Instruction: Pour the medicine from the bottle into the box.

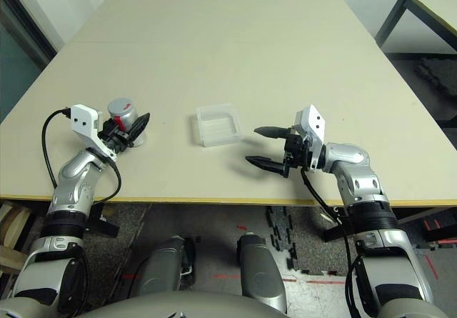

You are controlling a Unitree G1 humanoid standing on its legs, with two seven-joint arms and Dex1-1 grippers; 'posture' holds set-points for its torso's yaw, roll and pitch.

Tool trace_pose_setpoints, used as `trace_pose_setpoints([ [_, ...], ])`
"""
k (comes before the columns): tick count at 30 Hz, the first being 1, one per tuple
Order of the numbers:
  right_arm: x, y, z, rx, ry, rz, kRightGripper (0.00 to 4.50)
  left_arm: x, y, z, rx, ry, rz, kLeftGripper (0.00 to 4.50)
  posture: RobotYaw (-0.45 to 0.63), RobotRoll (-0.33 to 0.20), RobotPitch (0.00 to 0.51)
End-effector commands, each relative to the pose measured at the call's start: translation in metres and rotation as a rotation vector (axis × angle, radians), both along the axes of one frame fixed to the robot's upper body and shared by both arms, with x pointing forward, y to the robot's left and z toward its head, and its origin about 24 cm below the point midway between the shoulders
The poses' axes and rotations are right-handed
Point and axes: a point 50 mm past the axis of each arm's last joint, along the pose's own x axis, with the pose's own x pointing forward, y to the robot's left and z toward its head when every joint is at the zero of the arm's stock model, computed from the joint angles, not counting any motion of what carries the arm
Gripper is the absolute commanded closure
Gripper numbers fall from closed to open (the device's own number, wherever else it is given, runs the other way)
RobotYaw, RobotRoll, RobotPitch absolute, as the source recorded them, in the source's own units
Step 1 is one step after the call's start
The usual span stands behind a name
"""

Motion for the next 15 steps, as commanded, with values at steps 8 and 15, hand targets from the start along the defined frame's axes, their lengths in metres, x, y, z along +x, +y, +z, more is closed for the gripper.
trace_pose_setpoints([
  [8, 0.012, 0.009, 0.045, 0.167, 0.066, 0.029, 0.0, 0.005, -0.03, 0.054, -0.164, -0.016, -0.383, 1.69, -0.14, 0.0, 0.08],
  [15, 0.027, 0.023, 0.083, 0.159, 0.07, 0.061, 0.0, 0.012, -0.048, 0.072, -0.196, 0.041, -0.586, 1.69, -0.15, 0.0, 0.065],
])
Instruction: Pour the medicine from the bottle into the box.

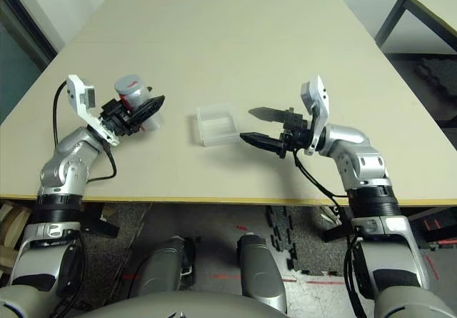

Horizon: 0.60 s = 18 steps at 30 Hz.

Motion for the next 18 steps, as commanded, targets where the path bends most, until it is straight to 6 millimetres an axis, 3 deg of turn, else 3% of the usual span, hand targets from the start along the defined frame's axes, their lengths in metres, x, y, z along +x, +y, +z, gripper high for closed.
trace_pose_setpoints([
  [1, 0.007, 0.006, 0.023, -0.01, -0.028, -0.001, 0.0, 0.002, -0.009, 0.006, 0.001, 0.027, -0.109, 1.69, -0.16, 0.0, 0.058],
  [9, 0.024, 0.032, 0.047, -0.046, -0.055, 0.039, 0.0, 0.009, -0.025, 0.007, 0.037, 0.024, -0.217, 1.69, -0.17, 0.0, 0.036],
  [18, 0.034, 0.064, 0.055, -0.073, -0.049, 0.103, 0.0, 0.019, -0.049, 0.005, 0.075, 0.009, -0.29, 1.69, -0.17, 0.0, 0.025],
])
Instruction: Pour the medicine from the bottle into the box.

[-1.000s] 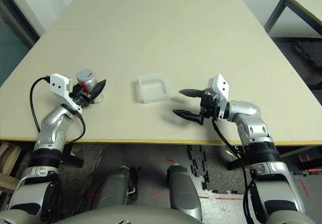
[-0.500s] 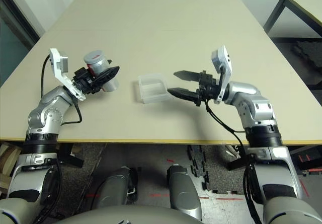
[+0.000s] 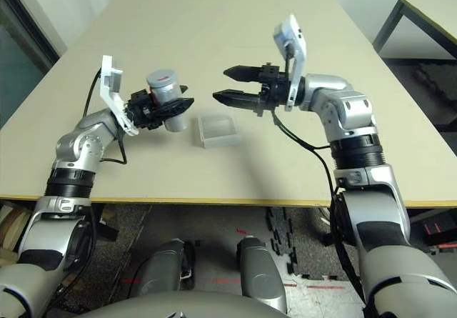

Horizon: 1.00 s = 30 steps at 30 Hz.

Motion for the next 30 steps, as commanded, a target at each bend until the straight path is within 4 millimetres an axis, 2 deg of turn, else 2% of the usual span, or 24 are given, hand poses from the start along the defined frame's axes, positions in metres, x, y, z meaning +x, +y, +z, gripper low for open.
trace_pose_setpoints([
  [1, 0.003, 0.01, 0.002, -0.014, 0.002, 0.019, 0.0, 0.003, -0.007, -0.002, 0.034, -0.012, -0.027, 1.69, -0.17, 0.0, 0.025],
  [30, 0.01, 0.049, -0.003, 0.015, 0.043, 0.08, 0.0, 0.009, -0.026, -0.009, 0.074, -0.047, -0.056, 1.69, -0.17, 0.0, 0.043],
])
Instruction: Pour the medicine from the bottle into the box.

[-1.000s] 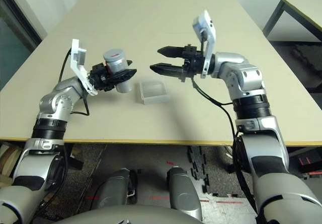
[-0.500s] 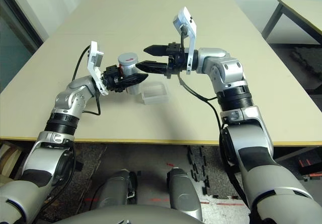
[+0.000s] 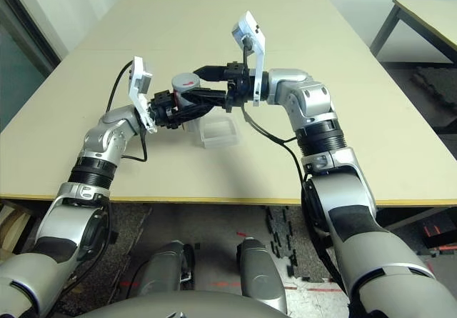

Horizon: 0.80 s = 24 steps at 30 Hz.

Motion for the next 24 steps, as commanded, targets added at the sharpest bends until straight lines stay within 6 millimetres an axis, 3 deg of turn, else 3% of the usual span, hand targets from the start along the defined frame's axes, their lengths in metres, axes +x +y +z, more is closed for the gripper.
trace_pose_setpoints([
  [1, 0.0017, 0.0065, 0.0036, -0.005, -0.019, 0.005, 0.0, -0.0004, -0.0037, 0.0008, 0.019, -0.011, -0.019, 1.69, -0.17, 0.0, 0.043],
  [6, 0.003, 0.0088, 0.0037, 0.007, -0.022, -0.001, 0.17, -0.0003, -0.004, 0.0008, 0.021, -0.01, -0.02, 1.69, -0.17, 0.0, 0.046],
  [8, 0.0035, 0.0089, 0.0037, 0.012, -0.023, -0.007, 0.61, -0.0004, -0.0034, 0.0005, 0.023, -0.009, -0.02, 1.69, -0.17, 0.0, 0.047],
  [12, 0.0041, 0.0081, 0.0035, 0.013, -0.023, -0.01, 1.92, -0.0007, -0.0017, -0.0005, 0.027, -0.005, -0.019, 1.69, -0.17, 0.0, 0.049],
  [24, 0.0035, 0.0034, 0.0049, -0.001, -0.061, 0.057, 1.92, -0.0033, 0.0019, 0.0074, -0.01, 0.023, -0.081, 1.69, -0.17, 0.0, 0.055],
])
